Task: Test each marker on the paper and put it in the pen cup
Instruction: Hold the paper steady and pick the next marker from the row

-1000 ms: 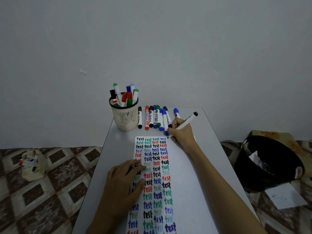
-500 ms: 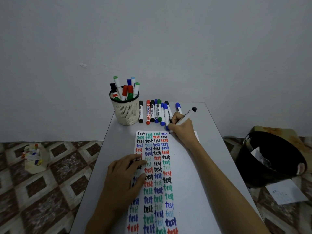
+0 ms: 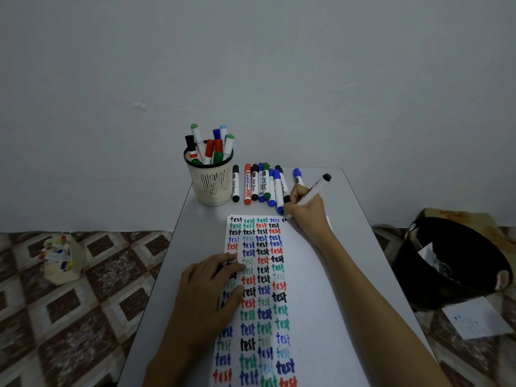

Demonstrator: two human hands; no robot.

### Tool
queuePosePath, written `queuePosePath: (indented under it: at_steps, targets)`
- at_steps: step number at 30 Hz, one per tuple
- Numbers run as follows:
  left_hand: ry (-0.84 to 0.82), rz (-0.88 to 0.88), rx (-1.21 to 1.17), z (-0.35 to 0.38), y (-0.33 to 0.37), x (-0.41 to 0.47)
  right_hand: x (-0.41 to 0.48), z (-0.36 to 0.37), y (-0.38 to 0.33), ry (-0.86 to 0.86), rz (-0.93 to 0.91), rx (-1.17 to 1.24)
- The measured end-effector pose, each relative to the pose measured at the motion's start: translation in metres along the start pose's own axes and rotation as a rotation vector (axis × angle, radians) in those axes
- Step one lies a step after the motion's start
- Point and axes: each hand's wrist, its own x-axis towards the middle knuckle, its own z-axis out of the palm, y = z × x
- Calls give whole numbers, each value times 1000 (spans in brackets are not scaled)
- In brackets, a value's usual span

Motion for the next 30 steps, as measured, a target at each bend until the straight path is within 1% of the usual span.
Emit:
queuePosePath:
  at_steps: [2,6,9,15,20,23,26,30]
  targets:
    - [0,-2,-2,0,0,0,0,0,-1,7,6,13]
    - [-6,-7,-4,1,-1,0,-1,-1,-2,82,12,32]
    - [-6,-7,-6,0,0,0,-1,-1,-4,58,11,6]
    - [-4,-3,-7,0,0,-1,-1,-2,-2,42,23,34]
    - [1,-6,-12,2,-1,0,-3,-2,-5,126,41,50]
    - [1,-6,-13,1,-1,0,-4,0,-7,109,21,17]
    - [3,0,-7,2,-2,0,-4,0,-5,125,15,63]
    - [-2,4,-3,2,-3,0,-3,0,-4,84,15,14]
